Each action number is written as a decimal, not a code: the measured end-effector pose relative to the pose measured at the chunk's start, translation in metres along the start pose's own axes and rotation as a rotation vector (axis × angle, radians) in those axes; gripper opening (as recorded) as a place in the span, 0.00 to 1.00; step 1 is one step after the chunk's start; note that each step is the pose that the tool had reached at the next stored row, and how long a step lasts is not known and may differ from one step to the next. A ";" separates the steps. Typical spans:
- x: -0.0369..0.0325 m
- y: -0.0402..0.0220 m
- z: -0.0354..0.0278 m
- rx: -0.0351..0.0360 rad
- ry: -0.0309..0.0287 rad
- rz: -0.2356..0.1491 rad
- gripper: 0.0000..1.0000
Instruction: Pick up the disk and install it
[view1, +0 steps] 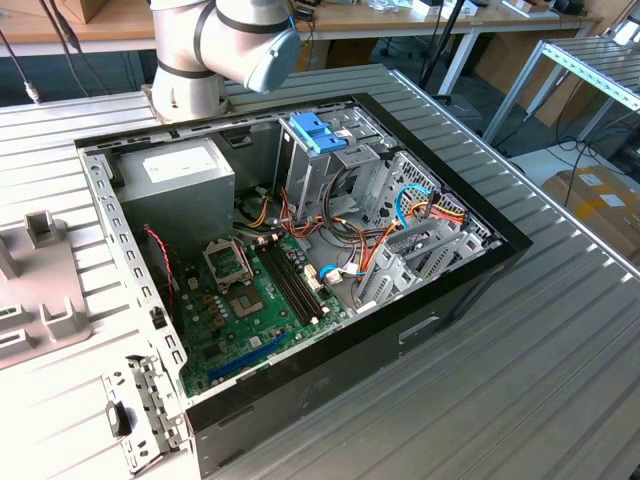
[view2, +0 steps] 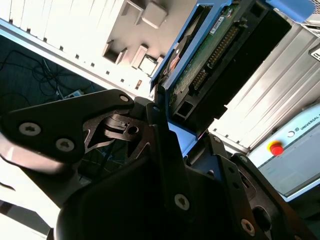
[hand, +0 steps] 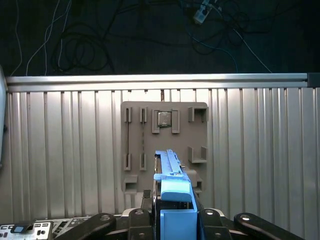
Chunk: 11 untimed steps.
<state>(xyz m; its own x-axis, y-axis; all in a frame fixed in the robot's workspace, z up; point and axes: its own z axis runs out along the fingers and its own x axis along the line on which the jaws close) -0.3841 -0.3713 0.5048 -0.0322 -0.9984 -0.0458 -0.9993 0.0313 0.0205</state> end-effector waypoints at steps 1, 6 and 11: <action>0.0000 -0.0006 0.0001 0.0001 -0.0001 0.000 0.37; 0.0000 -0.0041 0.0002 0.0000 -0.0001 0.000 0.37; 0.0000 -0.0084 0.0004 0.0000 -0.0001 0.000 0.37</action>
<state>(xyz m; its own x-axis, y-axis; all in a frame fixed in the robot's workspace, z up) -0.3757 -0.3715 0.5042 -0.0323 -0.9984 -0.0459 -0.9993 0.0313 0.0206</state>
